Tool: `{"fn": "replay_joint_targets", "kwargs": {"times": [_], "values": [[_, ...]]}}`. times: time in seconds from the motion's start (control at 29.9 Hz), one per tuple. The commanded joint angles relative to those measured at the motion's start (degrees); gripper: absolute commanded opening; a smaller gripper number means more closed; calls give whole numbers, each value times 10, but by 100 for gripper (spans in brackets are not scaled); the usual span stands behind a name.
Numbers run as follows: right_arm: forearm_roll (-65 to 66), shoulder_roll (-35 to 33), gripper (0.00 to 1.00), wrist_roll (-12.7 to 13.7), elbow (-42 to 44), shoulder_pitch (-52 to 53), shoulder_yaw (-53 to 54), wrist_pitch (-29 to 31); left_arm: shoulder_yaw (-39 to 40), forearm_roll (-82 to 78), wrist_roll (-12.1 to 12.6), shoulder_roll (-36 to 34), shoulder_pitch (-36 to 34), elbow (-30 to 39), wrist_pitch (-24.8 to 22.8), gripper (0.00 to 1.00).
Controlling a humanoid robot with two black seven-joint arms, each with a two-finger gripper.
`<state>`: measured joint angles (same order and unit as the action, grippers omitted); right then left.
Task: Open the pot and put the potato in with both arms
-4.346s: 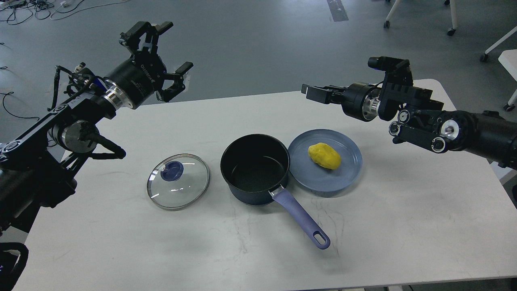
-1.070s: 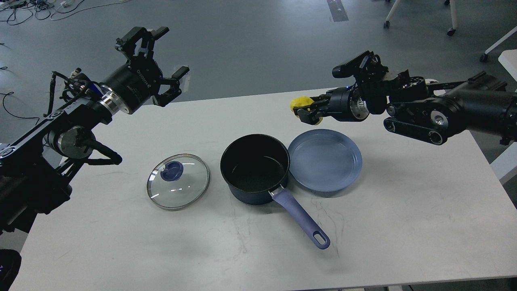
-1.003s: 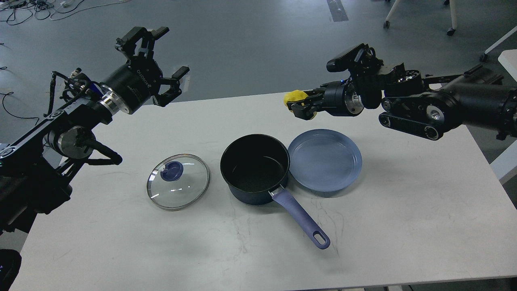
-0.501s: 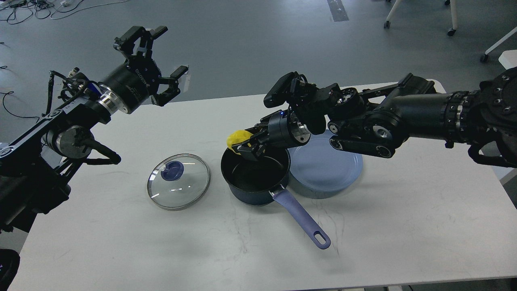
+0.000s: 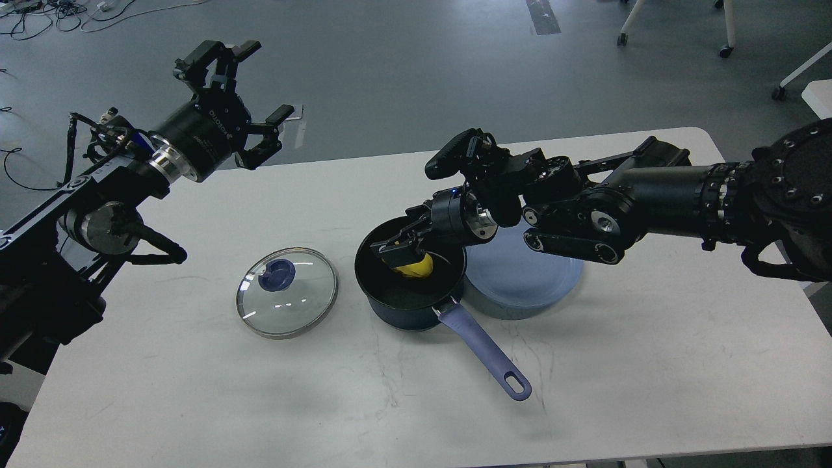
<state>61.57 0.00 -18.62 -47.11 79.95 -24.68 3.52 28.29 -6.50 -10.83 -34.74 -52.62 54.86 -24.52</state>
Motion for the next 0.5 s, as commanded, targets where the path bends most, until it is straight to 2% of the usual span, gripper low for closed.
{"fn": "replay_joint_targets", "kwargs": {"times": [0.0,0.23,0.47], "values": [[-37,0,100,0,0,-3,44,-2,5,1,2,3,0,1,2,98],[-237,-33,100,1,49,-69,238,0,18,2,4,34,27,27,37,98],[-374,-76,100,8,50,-155,399,4,17,2,4,39,37,26,37,98]]}}
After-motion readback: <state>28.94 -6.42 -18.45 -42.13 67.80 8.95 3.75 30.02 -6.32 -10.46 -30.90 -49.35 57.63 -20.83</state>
